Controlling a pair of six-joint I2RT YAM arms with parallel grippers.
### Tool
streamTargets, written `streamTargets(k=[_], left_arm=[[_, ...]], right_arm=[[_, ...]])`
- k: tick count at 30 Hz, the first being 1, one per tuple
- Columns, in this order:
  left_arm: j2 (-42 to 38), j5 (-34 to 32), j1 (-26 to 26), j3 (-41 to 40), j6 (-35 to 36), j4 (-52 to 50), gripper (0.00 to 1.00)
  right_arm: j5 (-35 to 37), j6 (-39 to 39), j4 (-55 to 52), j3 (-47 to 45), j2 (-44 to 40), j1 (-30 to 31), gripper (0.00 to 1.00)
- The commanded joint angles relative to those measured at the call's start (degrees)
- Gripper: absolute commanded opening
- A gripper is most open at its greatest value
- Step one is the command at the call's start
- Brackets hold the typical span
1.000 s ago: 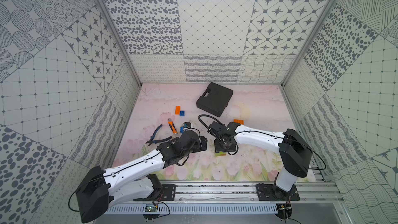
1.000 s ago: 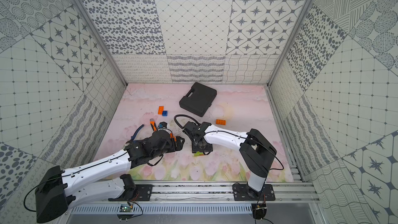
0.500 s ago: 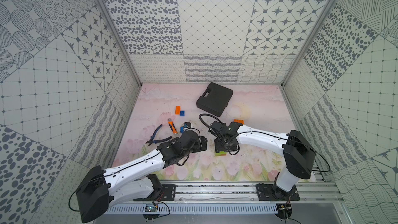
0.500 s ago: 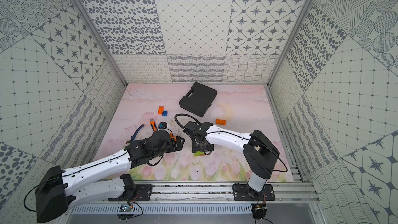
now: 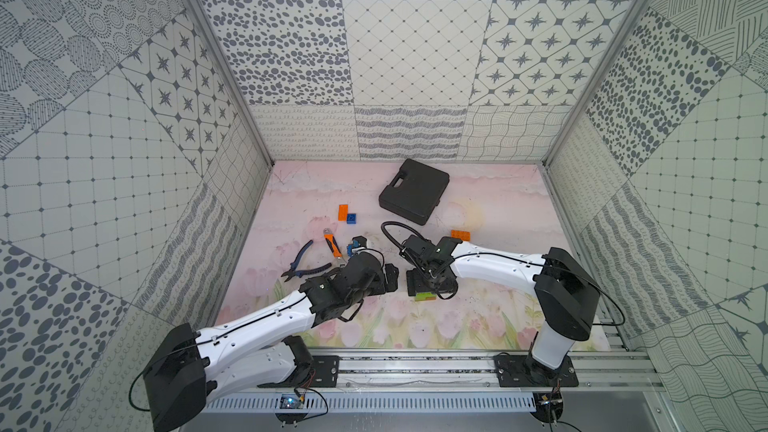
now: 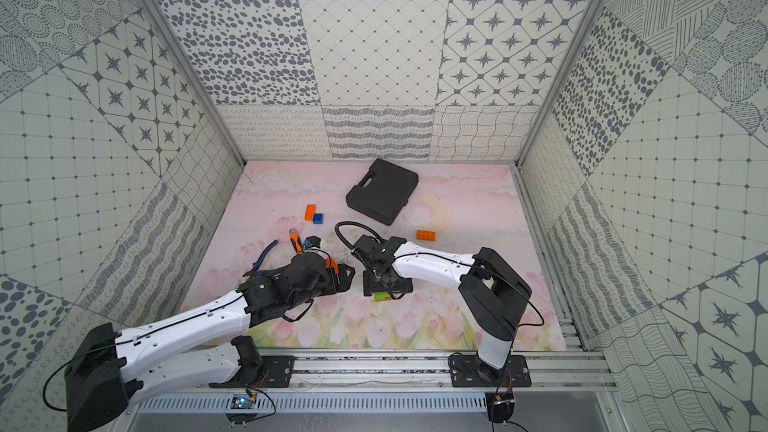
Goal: Assemble the number 5 with lego
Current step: Pick up the lego brick from the center of the board.
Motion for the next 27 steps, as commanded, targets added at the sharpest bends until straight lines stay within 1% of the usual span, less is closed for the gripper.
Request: streamTargets(k=[1, 6, 9, 12, 14, 19, 23, 27], left_arm=[[-1.2, -2.3, 0.6, -0.5, 0.1, -0.9, 1.00], [-1.0, -2.1, 0.6, -0.8, -0.2, -0.8, 1.00], [-1.0, -2.0, 0.6, -0.6, -0.1, -0.9, 1.00], [-1.2, -2.1, 0.7, -0.8, -0.1, -1.1, 1.00], [-1.3, -2.1, 0.6, -0.7, -0.2, -1.0, 1.00], [-1.2, -2.1, 0.7, -0.7, -0.3, -1.2, 1.00], [-1.2, -2.3, 0.7, -0.9, -0.5, -1.2, 1.00], [-0.5, -2.2, 0.8, -0.7, -0.4, -1.3, 1.00]], right_arm=[[-0.2, -0.1, 1.5, 0.2, 1.6, 0.2, 0.92], [-1.5, 0.0, 3.1, 0.2, 3.6, 0.2, 0.92], [-1.7, 0.4, 4.0, 0.0, 4.8, 0.3, 0.90], [-1.6, 1.1, 4.2, -0.1, 5.6, 0.2, 0.86], [-2.1, 1.5, 4.9, -0.6, 6.0, 0.2, 0.79], [-2.2, 2.1, 4.0, -1.2, 7.0, 0.3, 0.75], [-1.7, 2.4, 3.6, -2.0, 6.5, 0.4, 0.69], [-1.0, 2.2, 2.5, -1.5, 4.7, 0.5, 0.66]])
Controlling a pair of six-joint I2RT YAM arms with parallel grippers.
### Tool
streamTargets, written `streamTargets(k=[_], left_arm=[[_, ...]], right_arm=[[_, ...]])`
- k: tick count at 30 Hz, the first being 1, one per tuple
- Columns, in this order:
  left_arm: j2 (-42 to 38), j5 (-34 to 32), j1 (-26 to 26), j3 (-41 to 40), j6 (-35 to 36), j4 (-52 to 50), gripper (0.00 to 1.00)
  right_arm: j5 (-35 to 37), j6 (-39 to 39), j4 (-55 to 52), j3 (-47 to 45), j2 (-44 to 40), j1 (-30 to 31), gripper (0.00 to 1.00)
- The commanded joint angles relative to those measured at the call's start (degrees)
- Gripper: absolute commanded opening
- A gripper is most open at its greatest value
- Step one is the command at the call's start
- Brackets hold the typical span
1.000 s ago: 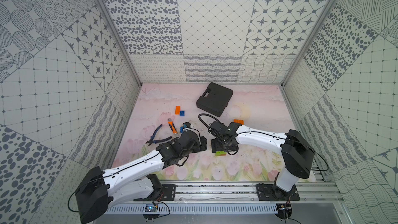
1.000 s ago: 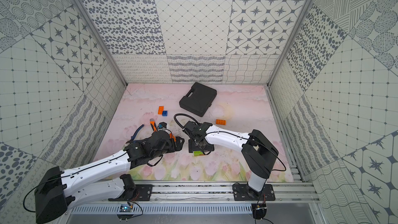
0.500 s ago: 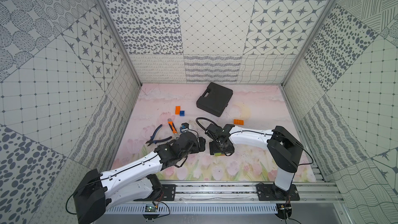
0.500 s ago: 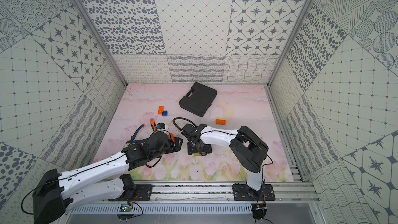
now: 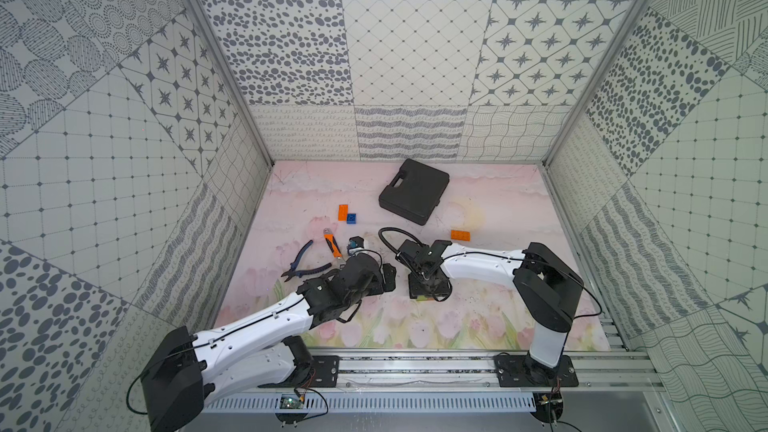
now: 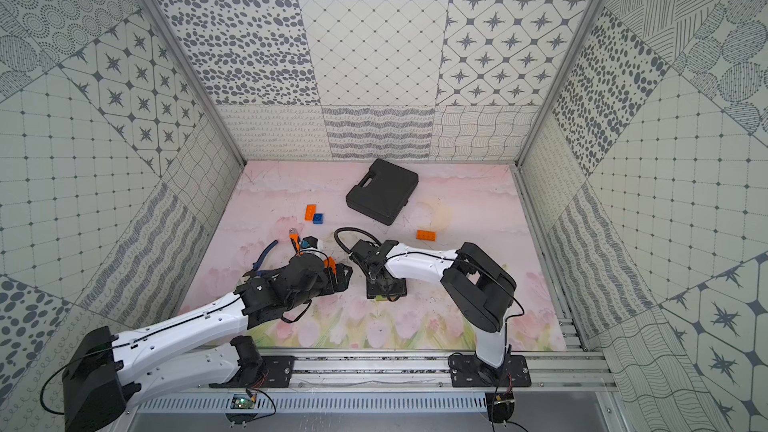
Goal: Assemble the number 5 with lego
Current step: Pick up the lego brick from the center of the board, then assemble the lego brick with the lego brick.
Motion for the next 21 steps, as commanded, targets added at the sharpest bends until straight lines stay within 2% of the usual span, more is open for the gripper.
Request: streamTargets(k=[1, 11, 21], left_arm=[[0.7, -0.4, 0.8, 0.1, -0.2, -1.1, 1.00], [4.9, 5.8, 1.8, 1.8, 2.2, 3.4, 1.00], [10.7, 10.7, 1.8, 4.6, 3.3, 6.0, 1.00]], right_arm=[[0.1, 0.5, -0.2, -1.2, -0.9, 0.4, 0.66], [4.2, -0.8, -4.5, 0.3, -10.9, -1.4, 0.65], [0.4, -5.3, -2.4, 0.4, -10.3, -8.1, 0.66]])
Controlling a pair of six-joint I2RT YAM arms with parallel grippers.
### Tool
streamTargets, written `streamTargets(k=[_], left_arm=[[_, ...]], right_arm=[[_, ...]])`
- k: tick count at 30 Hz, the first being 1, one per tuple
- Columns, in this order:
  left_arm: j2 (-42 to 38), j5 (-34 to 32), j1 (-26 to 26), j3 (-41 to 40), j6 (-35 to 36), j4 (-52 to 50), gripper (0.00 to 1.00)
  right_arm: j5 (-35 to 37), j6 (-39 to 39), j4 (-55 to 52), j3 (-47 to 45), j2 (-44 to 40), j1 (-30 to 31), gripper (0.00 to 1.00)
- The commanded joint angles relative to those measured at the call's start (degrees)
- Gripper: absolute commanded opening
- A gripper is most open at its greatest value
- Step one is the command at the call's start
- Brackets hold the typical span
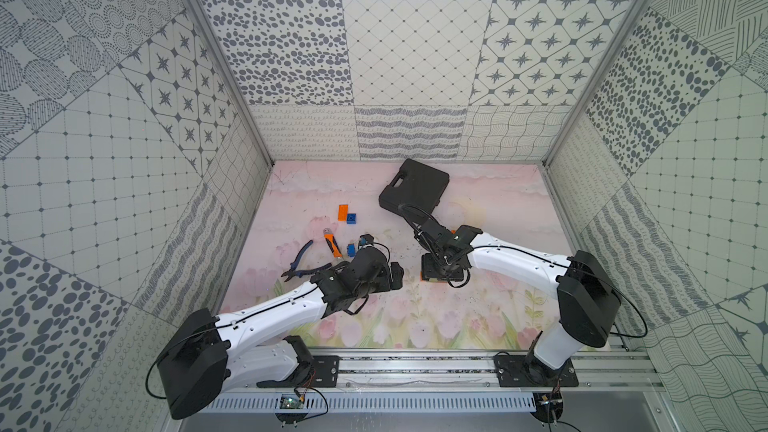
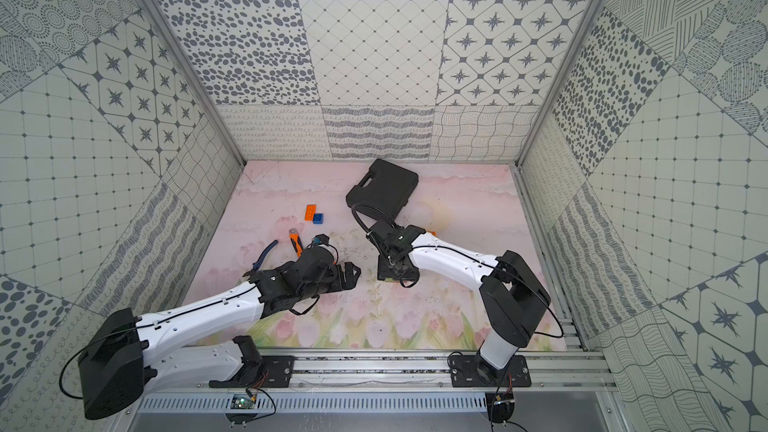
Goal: Assemble the number 5 with lego
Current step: Assemble the lego brick with the lego brick.
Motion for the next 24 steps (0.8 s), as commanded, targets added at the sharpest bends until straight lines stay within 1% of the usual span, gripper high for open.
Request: streamTargets(k=[1, 11, 24], left_arm=[[2.2, 4.3, 0.2, 1.4, 1.7, 3.7, 1.00], [4.2, 4.9, 0.2, 2.8, 2.0, 4.0, 1.00], [2.7, 3.5, 0.2, 2.2, 1.4, 3.4, 1.00]], right_arm=[[-1.5, -2.4, 0.8, 1.0, 1.3, -1.2, 0.66], [-2.4, -4.9, 1.2, 3.7, 6.0, -2.3, 0.66], [-0.8, -5.2, 0.9, 7.0, 9.5, -2.4, 0.67]])
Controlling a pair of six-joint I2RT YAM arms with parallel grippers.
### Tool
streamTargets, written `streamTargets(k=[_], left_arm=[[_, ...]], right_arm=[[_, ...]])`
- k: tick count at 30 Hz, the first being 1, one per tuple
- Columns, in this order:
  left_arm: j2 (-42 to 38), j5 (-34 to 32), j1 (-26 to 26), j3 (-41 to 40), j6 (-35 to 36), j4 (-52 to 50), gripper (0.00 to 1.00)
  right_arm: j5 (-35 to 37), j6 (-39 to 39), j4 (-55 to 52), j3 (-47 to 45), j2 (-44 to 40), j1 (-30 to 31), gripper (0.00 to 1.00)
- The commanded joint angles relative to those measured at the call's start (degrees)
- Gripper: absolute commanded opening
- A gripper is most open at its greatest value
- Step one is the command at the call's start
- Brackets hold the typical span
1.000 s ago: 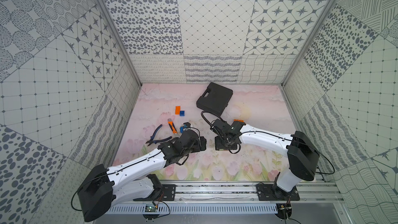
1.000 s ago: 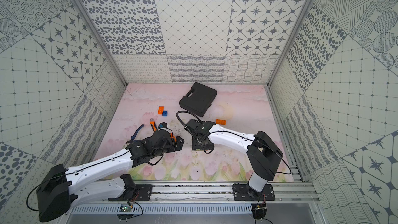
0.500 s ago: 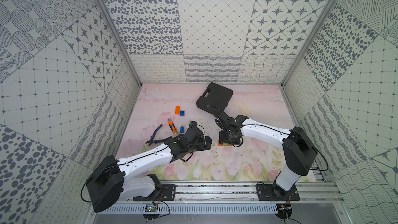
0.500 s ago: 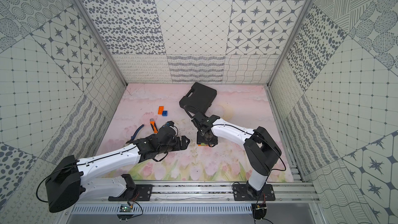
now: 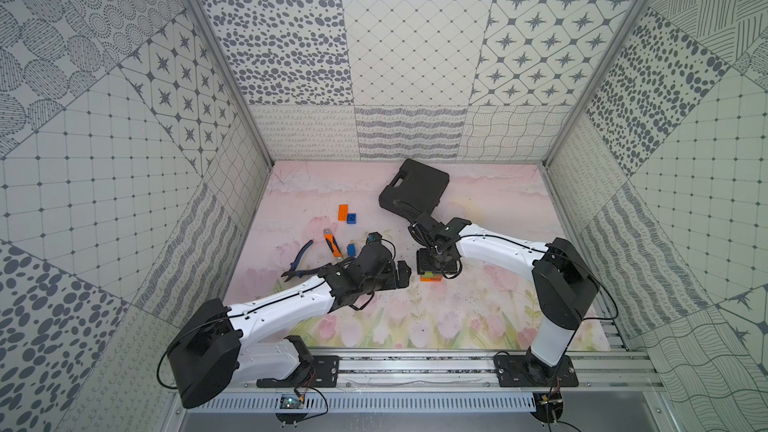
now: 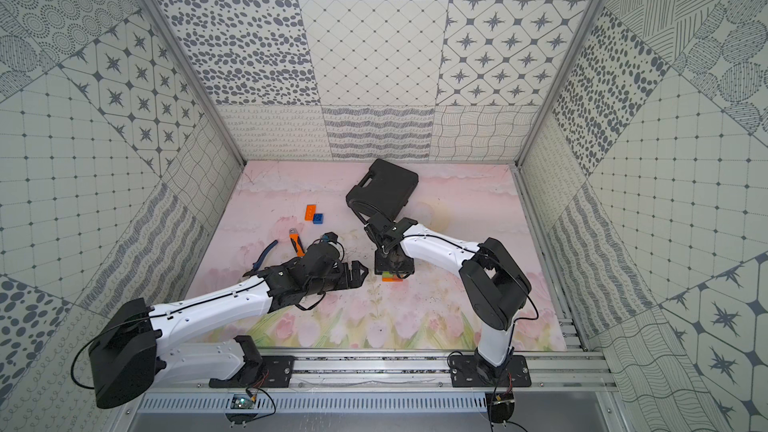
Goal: Assemble the number 5 with lego
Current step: Assemble the lego brick with the lego brick.
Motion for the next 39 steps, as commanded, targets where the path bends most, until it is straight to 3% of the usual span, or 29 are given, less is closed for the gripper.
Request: streamTargets(k=[1, 39], left_arm=[[-0.9, -0.4, 0.2, 0.1, 0.9, 1.4, 1.00], [-2.3, -1.7, 0.2, -0.5, 0.7, 0.8, 1.00]], right_arm=[[1.4, -0.7, 0.1, 1.9, 1.8, -0.1, 0.66], [2.3, 0.1, -1.6, 2.9, 6.8, 0.7, 0.66]])
